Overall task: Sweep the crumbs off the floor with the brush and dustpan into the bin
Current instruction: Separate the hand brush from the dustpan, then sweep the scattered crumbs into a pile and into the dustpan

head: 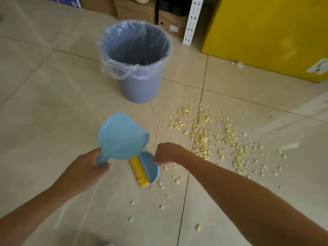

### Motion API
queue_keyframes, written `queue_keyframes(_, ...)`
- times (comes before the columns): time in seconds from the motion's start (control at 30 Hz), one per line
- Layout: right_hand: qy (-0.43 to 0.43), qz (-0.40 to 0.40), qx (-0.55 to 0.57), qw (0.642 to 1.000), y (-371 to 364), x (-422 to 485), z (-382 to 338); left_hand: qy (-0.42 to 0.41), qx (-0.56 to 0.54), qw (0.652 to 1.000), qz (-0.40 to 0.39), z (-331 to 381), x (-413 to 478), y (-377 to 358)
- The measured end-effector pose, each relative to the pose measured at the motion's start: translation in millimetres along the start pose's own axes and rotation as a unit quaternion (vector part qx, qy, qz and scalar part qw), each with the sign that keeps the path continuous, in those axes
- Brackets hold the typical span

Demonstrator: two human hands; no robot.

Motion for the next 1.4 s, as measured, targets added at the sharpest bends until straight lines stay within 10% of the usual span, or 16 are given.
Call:
queue_keyframes(0.27, -0.114, 0.047, -0.016, 0.992, 77, -39, 140, -0.027, 0.023, 0.998, -0.054, 2, 5, -10)
queue_keyframes(0.73, 0.061, -0.064, -0.020, 0.996, -91, -84, -62, -0.036, -0.035, 0.997, -0.052, -6, 1, -17)
queue_keyframes(1.17, -0.137, 0.049, -0.049, 0.988, 26, -74, 160, -0.068, -0.054, 0.995, -0.056, 52, 26, -42)
queue_keyframes(1.4, -0.074, 0.026, 0.025, 0.997, 27, -112, 128, -0.079, -0.064, 0.994, -0.047, 67, 41, -52)
Point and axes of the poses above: each hand's wrist, its own x-axis towards the middle knuckle, its own y-axis out of the back of the hand, z = x × y, the point moved 10 cm from there along x, towards the middle knuckle, and after that the axes turned 8 degrees about -y, right-handed, at the moved point
